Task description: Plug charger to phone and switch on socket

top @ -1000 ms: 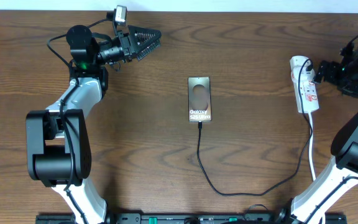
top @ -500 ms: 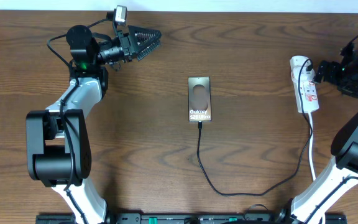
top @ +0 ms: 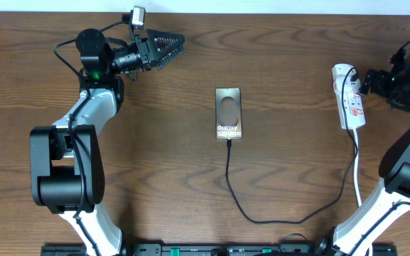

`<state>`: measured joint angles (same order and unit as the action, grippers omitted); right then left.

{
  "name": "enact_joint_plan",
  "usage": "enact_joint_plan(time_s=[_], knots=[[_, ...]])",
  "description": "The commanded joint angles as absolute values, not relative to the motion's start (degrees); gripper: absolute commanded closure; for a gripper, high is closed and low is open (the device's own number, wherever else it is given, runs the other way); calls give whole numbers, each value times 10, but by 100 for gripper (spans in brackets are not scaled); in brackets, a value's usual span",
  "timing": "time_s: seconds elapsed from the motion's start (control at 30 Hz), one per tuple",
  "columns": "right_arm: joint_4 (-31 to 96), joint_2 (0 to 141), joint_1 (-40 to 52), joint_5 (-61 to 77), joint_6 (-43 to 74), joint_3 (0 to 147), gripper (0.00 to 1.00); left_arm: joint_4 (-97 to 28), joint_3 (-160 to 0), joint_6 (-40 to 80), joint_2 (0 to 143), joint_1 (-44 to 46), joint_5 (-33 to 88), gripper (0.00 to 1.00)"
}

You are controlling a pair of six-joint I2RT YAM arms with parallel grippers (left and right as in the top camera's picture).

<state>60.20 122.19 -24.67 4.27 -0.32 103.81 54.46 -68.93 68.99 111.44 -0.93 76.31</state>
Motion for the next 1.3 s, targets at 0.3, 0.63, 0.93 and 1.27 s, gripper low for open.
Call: enact_joint_plan(time_s=[0.3, 0.63, 0.93, 1.27], knots=[[602, 1081, -209, 40, -9, 1040, 1, 550, -695, 686, 1108, -11, 765, 7], [602, 865, -172, 40, -9, 1040, 1, 550, -695, 686, 1108, -11, 765, 7], [603, 754, -111, 40, -9, 1038, 1, 550, -695, 686, 1108, -11, 765, 7], [635, 662, -61, 20, -40, 894, 1, 550, -695, 686, 1108, -11, 765, 7]])
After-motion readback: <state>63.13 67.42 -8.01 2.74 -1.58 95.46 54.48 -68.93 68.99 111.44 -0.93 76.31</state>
